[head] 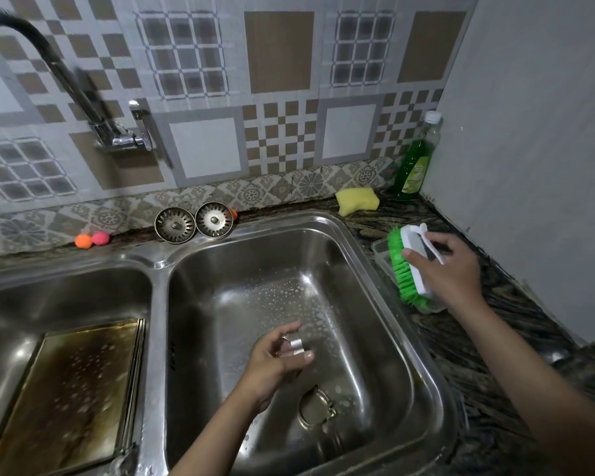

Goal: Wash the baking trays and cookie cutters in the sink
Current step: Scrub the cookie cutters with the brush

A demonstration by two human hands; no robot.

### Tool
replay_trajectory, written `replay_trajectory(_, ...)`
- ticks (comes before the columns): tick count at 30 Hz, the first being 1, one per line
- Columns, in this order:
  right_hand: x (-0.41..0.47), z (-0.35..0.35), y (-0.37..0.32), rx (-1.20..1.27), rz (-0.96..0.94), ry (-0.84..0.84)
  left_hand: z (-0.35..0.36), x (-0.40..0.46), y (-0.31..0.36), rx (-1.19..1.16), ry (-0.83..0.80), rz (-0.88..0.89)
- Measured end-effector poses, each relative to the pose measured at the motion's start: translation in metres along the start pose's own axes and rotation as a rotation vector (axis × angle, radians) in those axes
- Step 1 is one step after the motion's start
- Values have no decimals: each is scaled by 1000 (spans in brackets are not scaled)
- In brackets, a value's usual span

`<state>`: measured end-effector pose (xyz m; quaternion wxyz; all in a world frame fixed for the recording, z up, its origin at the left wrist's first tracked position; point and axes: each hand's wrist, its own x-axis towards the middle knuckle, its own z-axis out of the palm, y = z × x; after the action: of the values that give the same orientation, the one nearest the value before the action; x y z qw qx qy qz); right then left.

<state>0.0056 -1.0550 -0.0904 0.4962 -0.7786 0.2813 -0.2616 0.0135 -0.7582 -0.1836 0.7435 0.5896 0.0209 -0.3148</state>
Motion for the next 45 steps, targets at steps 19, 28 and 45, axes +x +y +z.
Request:
replay_trajectory(19, 46, -1, 37, -562, -116, -282, 8, -16, 3, -288, 24, -56)
replay_trajectory(28, -32, 1, -38, -125, -214, -97, 6, -18, 9, -336, 33, -68)
replay_trajectory(45, -132, 93, 16, 114, 3, -352, 1, -29, 2, -332, 22, -143)
